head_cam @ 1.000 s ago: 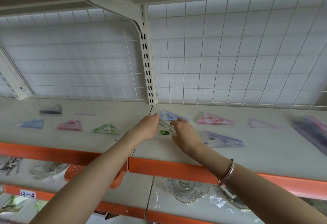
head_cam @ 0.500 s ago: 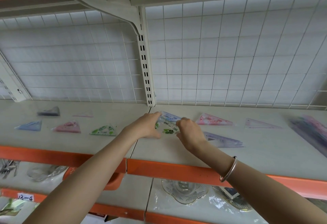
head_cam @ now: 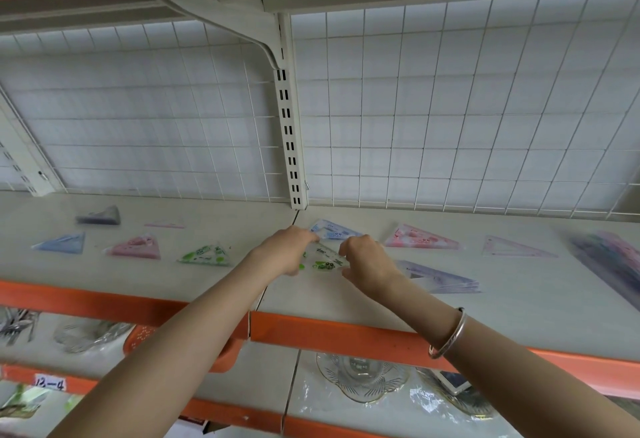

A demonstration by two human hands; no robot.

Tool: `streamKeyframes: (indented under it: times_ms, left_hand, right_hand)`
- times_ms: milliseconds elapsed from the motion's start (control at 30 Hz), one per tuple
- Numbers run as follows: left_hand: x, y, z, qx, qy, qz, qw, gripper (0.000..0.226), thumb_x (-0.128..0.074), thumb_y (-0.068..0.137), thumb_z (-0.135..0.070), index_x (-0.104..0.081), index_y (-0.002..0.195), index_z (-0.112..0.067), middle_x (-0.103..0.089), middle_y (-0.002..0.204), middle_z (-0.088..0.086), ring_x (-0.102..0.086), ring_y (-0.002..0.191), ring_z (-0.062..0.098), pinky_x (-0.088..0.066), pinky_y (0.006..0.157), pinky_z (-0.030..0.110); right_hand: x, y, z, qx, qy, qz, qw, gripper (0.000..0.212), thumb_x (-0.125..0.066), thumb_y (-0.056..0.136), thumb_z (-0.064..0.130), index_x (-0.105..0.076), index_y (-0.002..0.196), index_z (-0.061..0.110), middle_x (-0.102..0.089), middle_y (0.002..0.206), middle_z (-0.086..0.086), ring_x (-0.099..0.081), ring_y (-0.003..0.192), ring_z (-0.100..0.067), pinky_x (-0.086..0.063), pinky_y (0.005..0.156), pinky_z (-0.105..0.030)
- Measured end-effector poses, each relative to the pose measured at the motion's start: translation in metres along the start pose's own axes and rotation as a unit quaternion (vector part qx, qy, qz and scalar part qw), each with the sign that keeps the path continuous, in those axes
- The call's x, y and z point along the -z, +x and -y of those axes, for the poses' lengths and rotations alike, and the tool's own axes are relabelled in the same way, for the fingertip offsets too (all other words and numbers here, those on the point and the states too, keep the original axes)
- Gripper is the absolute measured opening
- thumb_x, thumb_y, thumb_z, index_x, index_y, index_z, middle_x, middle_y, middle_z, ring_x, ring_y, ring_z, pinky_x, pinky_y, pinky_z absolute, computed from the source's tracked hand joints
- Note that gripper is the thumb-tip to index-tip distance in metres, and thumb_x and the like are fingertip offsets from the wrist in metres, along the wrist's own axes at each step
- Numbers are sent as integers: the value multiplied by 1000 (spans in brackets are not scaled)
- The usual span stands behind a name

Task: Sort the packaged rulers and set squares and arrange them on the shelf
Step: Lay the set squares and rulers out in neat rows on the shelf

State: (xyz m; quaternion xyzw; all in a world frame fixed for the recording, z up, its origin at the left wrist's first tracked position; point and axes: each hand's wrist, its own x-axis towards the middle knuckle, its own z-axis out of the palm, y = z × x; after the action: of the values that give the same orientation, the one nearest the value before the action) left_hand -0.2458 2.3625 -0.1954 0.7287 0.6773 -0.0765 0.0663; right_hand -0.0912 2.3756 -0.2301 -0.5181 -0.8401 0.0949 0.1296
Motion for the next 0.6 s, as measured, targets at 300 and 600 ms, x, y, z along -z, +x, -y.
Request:
streamKeyframes:
  times_ms: [300,600]
  left_hand:
    - [8,0,3,19,-79,55,995,86,-77,75,-4,-32,146,-22,-55,123,8,-57,105,24,-43,74,26]
    - [6,3,2,30,-76,72,994,83,-71,77,-2,-29,147,-21,-54,125,5,-56,99,20,-44,73,25]
  right_hand:
    - [17,8,-4,-39,86,62,994,35,-80,66,5,-71,100,3,-69,97,-11,-66,89,-26,-55,78,-31]
    - [18,10,-3,-31,78,72,994,31,-79,66,6,-73,96,3,-71,96,-9,-65,91,-23,-55,80,-31]
